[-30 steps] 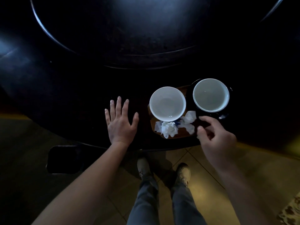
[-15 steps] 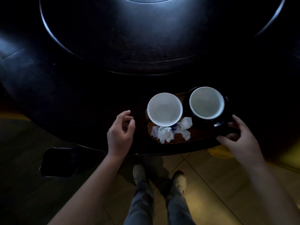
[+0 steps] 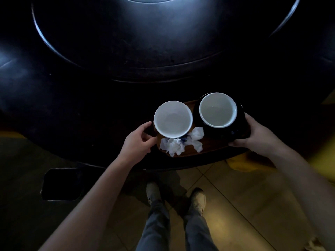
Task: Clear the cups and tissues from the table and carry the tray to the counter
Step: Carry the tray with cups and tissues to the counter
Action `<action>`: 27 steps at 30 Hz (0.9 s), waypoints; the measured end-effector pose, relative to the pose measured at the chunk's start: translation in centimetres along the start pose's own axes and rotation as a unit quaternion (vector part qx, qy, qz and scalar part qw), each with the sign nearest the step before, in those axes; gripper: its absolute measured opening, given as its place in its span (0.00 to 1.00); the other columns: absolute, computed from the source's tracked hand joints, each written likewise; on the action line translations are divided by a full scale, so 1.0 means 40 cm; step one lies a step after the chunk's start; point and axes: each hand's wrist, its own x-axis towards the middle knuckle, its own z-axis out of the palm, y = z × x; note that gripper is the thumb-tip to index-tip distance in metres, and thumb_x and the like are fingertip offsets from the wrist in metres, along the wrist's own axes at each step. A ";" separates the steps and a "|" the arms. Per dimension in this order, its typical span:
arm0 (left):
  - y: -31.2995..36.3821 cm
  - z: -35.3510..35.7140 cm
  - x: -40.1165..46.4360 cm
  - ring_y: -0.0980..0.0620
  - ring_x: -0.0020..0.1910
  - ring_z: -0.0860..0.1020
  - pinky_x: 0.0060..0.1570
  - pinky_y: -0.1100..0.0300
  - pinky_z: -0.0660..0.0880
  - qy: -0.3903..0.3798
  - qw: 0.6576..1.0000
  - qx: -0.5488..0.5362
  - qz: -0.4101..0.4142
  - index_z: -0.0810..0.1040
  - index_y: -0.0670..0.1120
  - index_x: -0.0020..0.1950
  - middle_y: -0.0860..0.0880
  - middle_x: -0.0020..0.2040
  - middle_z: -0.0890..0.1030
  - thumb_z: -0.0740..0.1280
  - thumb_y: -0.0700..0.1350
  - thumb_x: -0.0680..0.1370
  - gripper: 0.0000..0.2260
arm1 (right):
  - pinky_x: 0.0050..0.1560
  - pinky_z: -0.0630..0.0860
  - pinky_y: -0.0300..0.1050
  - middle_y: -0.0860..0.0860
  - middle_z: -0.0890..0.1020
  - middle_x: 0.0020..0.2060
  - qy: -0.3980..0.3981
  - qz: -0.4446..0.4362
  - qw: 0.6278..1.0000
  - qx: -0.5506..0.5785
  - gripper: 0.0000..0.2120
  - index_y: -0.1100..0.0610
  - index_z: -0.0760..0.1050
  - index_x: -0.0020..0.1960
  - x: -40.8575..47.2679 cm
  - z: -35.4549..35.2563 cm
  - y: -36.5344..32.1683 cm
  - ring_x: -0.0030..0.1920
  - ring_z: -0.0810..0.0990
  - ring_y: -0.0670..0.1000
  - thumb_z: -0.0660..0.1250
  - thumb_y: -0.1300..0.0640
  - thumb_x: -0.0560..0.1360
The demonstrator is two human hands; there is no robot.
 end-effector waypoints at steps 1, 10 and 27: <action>0.009 0.000 0.006 0.60 0.34 0.79 0.35 0.67 0.72 -0.003 0.999 0.037 0.011 0.67 0.55 0.78 0.52 0.41 0.83 0.73 0.45 0.78 0.30 | 0.57 0.78 0.50 0.49 0.76 0.65 -0.017 0.007 1.000 -0.004 0.51 0.40 0.56 0.79 0.005 -0.005 -0.006 0.61 0.78 0.53 0.82 0.58 0.66; 0.023 -0.009 0.036 0.57 0.34 0.80 0.35 0.66 0.72 -0.059 0.997 0.050 0.006 0.65 0.59 0.79 0.47 0.40 0.83 0.74 0.40 0.76 0.35 | 0.38 0.84 0.51 0.54 0.84 0.48 -0.125 0.024 0.992 -0.022 0.54 0.40 0.49 0.80 0.049 -0.064 -0.022 0.37 0.87 0.52 0.78 0.67 0.68; 0.017 -0.064 0.055 0.46 0.45 0.85 0.45 0.55 0.84 -0.213 0.965 -0.143 -0.052 0.57 0.52 0.83 0.45 0.42 0.85 0.69 0.33 0.79 0.37 | 0.48 0.84 0.49 0.49 0.70 0.67 -0.209 0.009 0.930 0.301 0.54 0.31 0.55 0.74 0.068 -0.033 -0.001 0.59 0.79 0.58 0.71 0.75 0.66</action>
